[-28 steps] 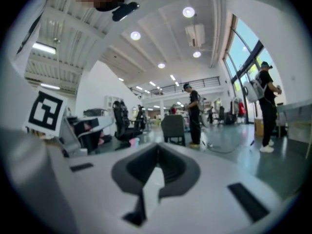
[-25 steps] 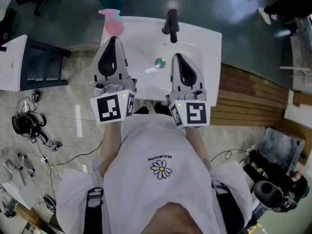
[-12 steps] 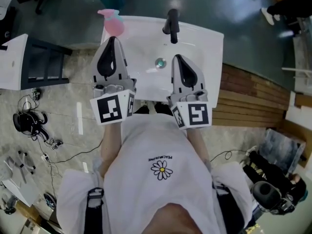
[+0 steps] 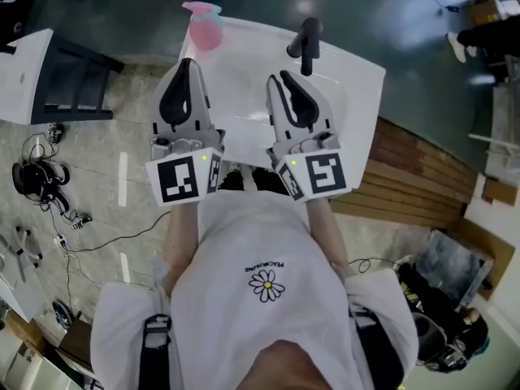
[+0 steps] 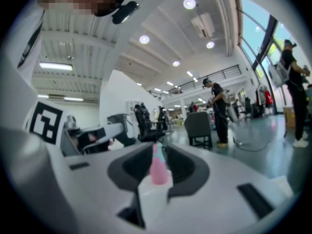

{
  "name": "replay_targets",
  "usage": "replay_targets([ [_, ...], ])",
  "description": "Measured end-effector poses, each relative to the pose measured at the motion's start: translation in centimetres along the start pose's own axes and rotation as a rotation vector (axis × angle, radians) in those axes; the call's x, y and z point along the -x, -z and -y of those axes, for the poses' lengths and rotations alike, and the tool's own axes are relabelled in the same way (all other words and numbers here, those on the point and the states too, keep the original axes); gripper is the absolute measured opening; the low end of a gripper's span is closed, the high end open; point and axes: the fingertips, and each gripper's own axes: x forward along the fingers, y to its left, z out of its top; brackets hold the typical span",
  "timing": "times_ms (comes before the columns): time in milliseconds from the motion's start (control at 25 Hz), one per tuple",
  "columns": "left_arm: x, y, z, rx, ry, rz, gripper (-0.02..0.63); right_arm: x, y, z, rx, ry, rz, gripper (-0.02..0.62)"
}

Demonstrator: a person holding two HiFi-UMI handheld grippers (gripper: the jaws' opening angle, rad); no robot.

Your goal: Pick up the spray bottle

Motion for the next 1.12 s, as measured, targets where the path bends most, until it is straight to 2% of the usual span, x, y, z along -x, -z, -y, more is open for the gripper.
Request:
replay_targets([
  [80, 0.2, 0.0, -0.5, -0.010, -0.007, 0.000, 0.020, -1.5, 0.0, -1.0, -0.010, -0.049, -0.001, 0.170],
  [200, 0.6, 0.3, -1.3, -0.018, -0.029, -0.007, 0.020, -3.6, 0.7, -1.8, 0.002, -0.093, -0.027, 0.207],
  [320, 0.7, 0.7, -2.3, -0.017, -0.050, -0.015, 0.020, -5.9, 1.9, -2.0, -0.029, -0.114, -0.058, 0.248],
  [400, 0.7, 1.1, -3.0, -0.019, -0.060, -0.020, 0.020, -7.7, 3.0, -2.1, -0.038, -0.129, -0.080, 0.261],
  [640, 1.1, 2.6, -4.9, -0.029, -0.078, -0.044, 0.020, -13.2, 5.9, -2.1, 0.044, -0.186, -0.151, 0.281],
  [1120, 1.6, 6.6, -7.7, -0.007, -0.104, -0.133, 0.020, -21.1, 10.7, -1.5, 0.055, -0.268, -0.245, 0.316],
])
